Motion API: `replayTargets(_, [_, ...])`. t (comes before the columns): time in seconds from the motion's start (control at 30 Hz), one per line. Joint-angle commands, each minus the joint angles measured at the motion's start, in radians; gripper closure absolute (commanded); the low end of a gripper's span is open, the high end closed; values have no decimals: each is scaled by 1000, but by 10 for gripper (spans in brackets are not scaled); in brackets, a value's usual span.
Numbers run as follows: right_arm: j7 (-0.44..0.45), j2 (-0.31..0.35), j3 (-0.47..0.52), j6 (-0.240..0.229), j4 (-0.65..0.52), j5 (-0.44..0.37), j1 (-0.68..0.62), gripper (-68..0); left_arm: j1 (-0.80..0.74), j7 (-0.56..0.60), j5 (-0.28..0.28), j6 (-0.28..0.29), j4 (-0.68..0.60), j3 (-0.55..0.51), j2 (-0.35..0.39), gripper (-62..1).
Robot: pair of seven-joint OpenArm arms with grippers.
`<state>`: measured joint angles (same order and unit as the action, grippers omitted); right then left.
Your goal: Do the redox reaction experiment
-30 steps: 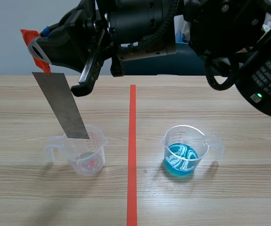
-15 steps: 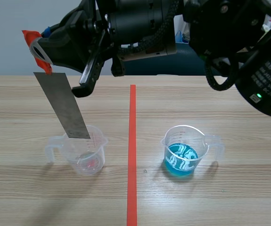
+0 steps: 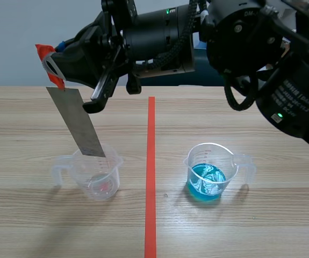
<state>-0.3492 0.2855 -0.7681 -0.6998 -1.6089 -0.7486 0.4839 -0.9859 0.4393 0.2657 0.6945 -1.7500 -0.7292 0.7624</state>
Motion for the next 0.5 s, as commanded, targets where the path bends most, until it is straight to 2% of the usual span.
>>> replayTargets(0.0, [25, -14, -5, -2, 3, 2, 23, -9, 3, 13, 14, 2, -8, -8, -3, -623])
replayTargets(0.23, [59, -40, -34, -5, 72, 47, 23, -9, 3, 13, 14, 2, -8, -8, -3, -623])
replayTargets(0.47, [134, -57, -60, -4, 158, 120, 23, -9, 3, 13, 14, 2, -8, -8, -3, -623])
